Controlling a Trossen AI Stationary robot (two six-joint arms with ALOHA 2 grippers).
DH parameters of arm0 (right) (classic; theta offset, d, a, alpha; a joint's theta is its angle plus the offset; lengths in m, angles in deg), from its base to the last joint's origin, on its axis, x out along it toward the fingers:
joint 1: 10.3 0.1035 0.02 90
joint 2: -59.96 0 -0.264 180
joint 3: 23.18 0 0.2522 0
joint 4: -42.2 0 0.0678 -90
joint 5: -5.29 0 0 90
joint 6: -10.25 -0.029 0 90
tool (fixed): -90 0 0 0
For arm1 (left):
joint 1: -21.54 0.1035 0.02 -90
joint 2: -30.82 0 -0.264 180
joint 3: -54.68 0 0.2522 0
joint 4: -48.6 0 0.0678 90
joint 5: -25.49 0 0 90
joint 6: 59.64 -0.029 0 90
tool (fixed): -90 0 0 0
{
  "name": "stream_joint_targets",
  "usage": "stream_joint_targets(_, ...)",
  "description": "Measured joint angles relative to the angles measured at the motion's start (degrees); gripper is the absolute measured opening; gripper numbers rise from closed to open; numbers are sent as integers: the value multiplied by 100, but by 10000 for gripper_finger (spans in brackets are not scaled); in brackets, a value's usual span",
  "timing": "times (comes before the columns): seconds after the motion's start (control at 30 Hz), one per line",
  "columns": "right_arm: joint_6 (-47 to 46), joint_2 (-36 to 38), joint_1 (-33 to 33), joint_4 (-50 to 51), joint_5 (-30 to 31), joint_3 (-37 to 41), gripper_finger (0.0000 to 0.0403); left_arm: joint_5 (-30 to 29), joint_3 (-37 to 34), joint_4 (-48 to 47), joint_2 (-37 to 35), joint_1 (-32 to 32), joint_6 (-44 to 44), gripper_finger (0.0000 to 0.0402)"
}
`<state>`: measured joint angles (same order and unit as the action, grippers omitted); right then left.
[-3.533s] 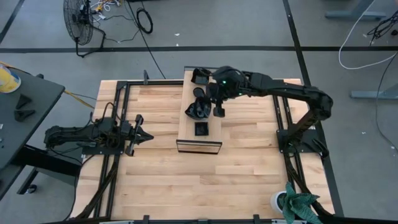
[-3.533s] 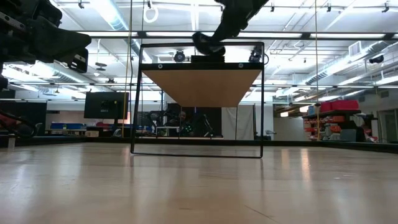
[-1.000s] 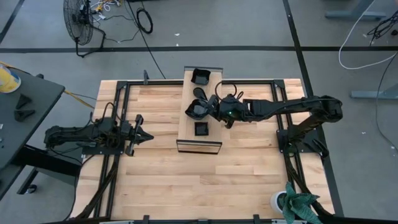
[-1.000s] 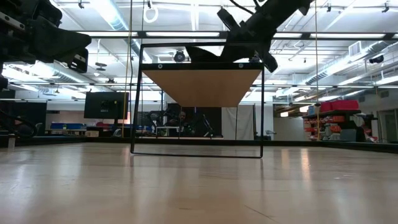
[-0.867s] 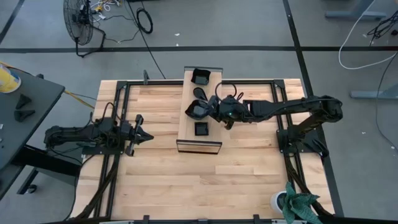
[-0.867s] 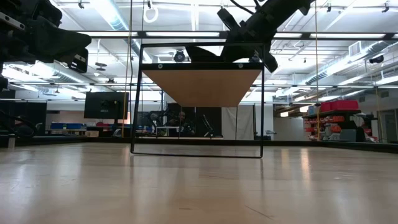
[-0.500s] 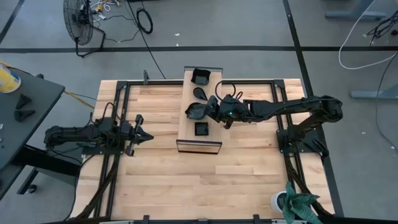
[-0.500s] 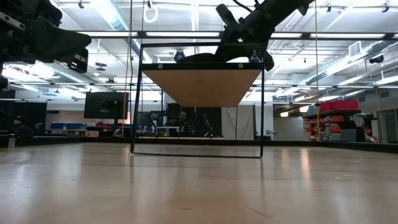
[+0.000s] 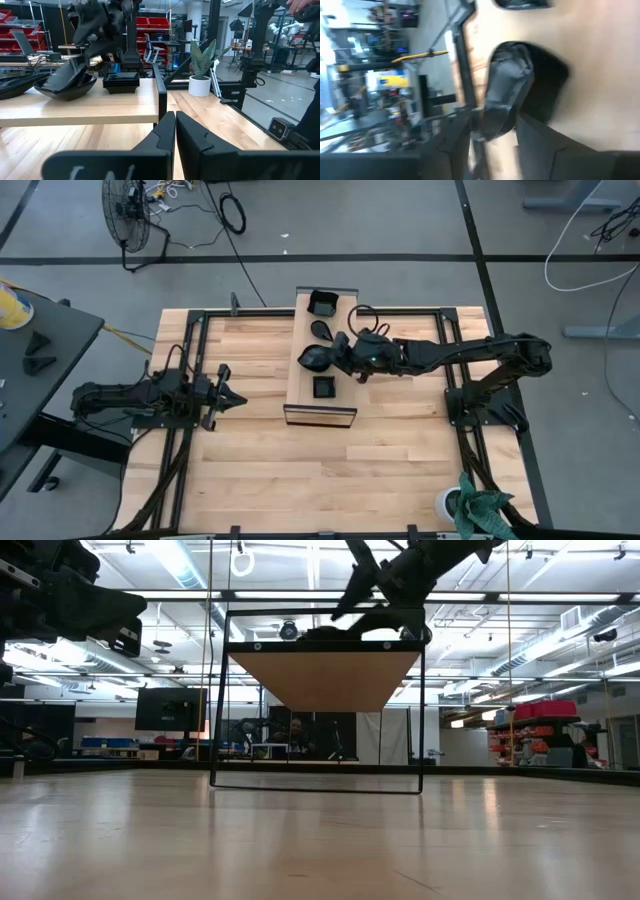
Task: Pick & Place Mini shaped plates
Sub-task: Stack the leaf-shaped plate on top of the leaf-shaped plate on the shelf, then return to Home Position
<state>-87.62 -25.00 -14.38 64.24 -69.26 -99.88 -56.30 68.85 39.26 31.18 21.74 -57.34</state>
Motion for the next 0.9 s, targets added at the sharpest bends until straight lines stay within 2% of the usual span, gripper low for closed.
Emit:
stream_joint_targets(0.2,33,6,6,-654,-273,0,176,0,0,0,0,-1,-1,18)
stream_joint_targets(0.57,175,6,8,-668,-304,0,178,0,0,0,0,1,0,18)
stream_joint_targets(0.7,647,6,4,-661,-295,0,178,0,1,0,0,-1,0,18)
stream_joint_targets(0.9,2219,10,-127,-650,-34,0,178,0,0,0,0,-1,0,18)
